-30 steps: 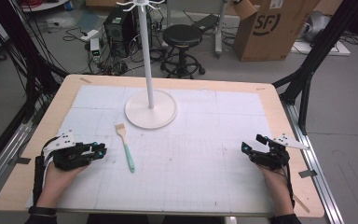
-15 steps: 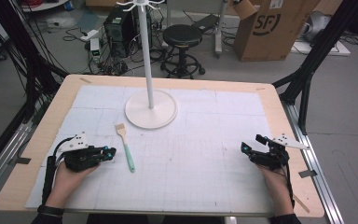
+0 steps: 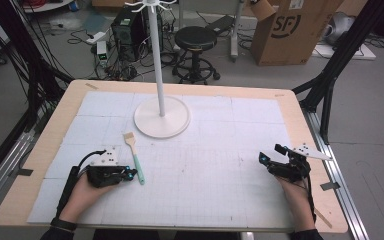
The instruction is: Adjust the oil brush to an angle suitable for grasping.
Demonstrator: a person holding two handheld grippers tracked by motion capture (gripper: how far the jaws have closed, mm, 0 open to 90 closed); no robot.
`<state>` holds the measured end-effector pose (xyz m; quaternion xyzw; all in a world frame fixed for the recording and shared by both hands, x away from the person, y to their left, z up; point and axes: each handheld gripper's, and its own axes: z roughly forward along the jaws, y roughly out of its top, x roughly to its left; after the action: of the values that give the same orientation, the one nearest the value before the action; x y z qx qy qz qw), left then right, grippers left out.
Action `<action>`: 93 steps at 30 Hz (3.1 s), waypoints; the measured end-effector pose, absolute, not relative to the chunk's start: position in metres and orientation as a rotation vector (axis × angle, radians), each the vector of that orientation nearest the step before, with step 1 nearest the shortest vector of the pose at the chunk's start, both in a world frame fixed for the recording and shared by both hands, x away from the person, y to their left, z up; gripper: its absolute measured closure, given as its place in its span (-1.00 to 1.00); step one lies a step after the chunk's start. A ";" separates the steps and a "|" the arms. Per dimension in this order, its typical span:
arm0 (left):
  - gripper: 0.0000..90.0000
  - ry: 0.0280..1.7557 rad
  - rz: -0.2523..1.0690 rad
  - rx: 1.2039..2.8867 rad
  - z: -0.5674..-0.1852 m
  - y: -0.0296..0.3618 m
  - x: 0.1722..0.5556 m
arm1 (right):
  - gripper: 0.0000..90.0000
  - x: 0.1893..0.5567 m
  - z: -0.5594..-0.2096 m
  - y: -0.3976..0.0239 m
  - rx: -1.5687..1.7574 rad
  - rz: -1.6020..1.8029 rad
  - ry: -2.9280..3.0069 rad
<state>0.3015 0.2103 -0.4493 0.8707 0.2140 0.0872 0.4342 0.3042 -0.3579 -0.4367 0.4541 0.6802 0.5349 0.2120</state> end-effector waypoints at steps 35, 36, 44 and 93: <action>0.99 0.599 0.289 2.159 -0.449 0.153 0.325 | -0.64 0.308 -0.437 -0.358 1.275 1.493 1.889; 0.99 0.601 0.294 2.160 -0.449 0.151 0.326 | -0.64 0.308 -0.437 -0.358 1.275 1.493 1.889; 0.99 0.620 0.314 2.165 -0.448 0.130 0.338 | -0.64 0.308 -0.437 -0.359 1.269 1.499 1.885; -0.19 0.724 0.339 1.859 -0.411 0.191 0.354 | -0.64 0.308 -0.438 -0.358 1.277 1.489 1.899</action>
<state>0.3537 0.1907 -0.4110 0.7788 0.3035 0.1421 0.5302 0.3084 -0.3577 -0.4378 0.4578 0.6808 0.5340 0.2043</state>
